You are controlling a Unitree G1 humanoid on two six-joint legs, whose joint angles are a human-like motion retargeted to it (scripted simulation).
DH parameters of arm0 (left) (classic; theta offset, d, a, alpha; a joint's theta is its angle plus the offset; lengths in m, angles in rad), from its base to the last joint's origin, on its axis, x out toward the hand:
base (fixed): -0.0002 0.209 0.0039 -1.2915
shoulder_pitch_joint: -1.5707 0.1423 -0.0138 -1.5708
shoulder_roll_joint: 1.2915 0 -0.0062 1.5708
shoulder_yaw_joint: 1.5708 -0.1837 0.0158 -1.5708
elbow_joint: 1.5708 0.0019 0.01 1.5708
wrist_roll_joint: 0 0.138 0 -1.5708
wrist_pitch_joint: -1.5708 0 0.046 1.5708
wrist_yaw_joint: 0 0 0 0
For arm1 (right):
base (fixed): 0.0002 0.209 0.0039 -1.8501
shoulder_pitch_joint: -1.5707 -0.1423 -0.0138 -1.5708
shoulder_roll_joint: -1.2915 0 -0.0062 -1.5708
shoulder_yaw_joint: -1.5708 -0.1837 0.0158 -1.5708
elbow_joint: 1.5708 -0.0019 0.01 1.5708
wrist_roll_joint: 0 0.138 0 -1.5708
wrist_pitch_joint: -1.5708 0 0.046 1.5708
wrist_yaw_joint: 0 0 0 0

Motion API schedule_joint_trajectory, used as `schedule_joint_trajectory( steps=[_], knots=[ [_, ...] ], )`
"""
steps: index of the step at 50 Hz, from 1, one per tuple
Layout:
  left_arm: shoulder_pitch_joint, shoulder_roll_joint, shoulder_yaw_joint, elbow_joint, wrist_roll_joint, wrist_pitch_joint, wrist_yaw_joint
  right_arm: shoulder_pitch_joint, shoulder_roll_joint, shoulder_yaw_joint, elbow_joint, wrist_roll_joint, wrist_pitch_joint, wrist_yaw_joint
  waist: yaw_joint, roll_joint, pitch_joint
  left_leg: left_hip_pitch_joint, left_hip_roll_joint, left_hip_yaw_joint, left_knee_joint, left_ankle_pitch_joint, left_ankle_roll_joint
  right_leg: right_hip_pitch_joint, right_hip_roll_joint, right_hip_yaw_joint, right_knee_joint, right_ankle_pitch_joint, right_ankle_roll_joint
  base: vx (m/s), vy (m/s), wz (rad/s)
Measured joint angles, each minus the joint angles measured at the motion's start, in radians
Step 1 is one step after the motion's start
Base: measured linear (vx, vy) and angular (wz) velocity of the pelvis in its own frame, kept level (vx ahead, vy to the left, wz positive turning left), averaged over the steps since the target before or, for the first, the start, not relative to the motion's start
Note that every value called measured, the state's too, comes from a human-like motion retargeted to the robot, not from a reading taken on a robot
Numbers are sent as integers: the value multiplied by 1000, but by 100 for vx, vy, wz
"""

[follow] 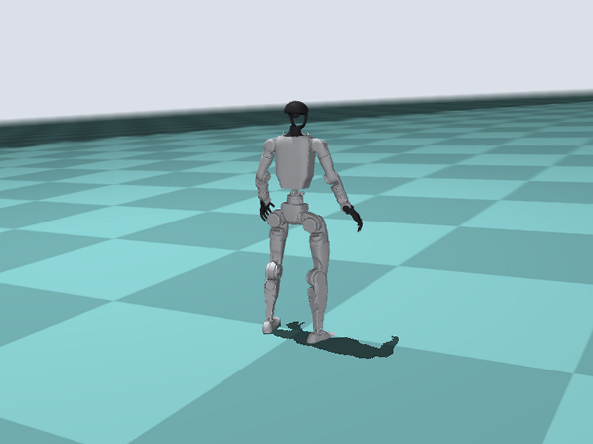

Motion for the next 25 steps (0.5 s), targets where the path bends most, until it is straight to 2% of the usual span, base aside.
schedule_joint_trajectory(
  steps=[7,15,25],
  knots=[
    [97,40,125,-16,-55,1,25,-31,53,48,22,-11,-6,-14,148,-43,2,-12,-36,-179,-53,40,-12,86,-25,-186,-13,-17,-22,4,6,137],
    [162,82,168,-11,-32,10,-24,-89,122,156,39,-89,-10,13,301,-100,-9,-35,-80,-352,-97,78,-27,154,-46,-370,-15,-28,-39,4,7,119],
    [214,11,281,-5,-68,7,-101,-237,208,224,18,-140,-6,46,443,-155,-26,-80,-122,-448,-97,86,-43,158,-81,-480,19,-33,-51,2,7,60]
  ],
)
